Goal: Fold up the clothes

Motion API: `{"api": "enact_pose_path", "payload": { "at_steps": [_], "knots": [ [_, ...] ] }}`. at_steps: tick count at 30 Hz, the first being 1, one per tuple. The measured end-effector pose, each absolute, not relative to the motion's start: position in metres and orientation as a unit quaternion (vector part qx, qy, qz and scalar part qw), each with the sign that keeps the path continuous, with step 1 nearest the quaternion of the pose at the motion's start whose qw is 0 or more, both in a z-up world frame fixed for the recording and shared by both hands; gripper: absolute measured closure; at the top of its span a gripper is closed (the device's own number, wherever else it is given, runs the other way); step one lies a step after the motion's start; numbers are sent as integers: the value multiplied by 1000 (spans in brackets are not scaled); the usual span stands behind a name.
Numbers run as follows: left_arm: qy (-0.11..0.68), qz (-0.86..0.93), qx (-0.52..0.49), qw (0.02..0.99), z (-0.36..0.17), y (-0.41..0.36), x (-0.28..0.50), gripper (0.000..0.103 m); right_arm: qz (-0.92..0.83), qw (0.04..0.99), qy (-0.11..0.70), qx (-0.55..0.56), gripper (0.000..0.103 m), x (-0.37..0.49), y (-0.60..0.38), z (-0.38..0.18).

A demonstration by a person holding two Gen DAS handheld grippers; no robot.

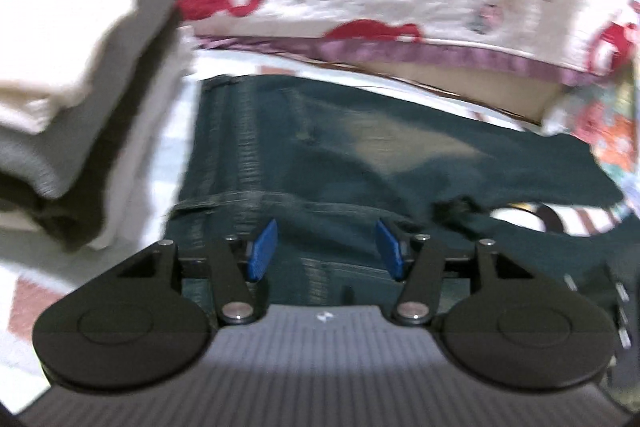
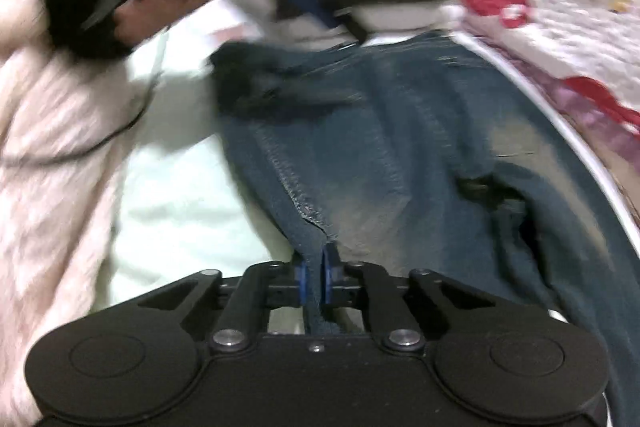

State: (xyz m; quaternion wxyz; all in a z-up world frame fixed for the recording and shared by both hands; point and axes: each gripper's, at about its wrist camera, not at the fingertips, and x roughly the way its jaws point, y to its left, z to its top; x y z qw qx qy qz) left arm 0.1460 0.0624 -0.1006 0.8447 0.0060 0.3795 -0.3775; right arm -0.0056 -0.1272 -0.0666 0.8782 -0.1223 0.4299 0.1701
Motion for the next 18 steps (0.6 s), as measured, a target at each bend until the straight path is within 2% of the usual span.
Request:
{"api": "enact_pose_path", "payload": {
  "at_steps": [8,14,16,17,18],
  "knots": [
    [325,-536,153,764,-93,26,92,31,135,891,429,-59,97,14,-159,-61],
    [319,-471,331,753,-135,-28,63,31,126,896,423,-40,97,15,-168,-59],
    [314,-428,364,765,-147,-36,66,46,125,897,422,-33,97,8,-169,-59],
    [313,-420,362,771,-148,-36,70,59,124,898,422,-29,97,5,-170,-59],
    [313,-414,356,777,-149,-35,73,63,124,898,421,-26,96,1,-171,-59]
  ]
}}
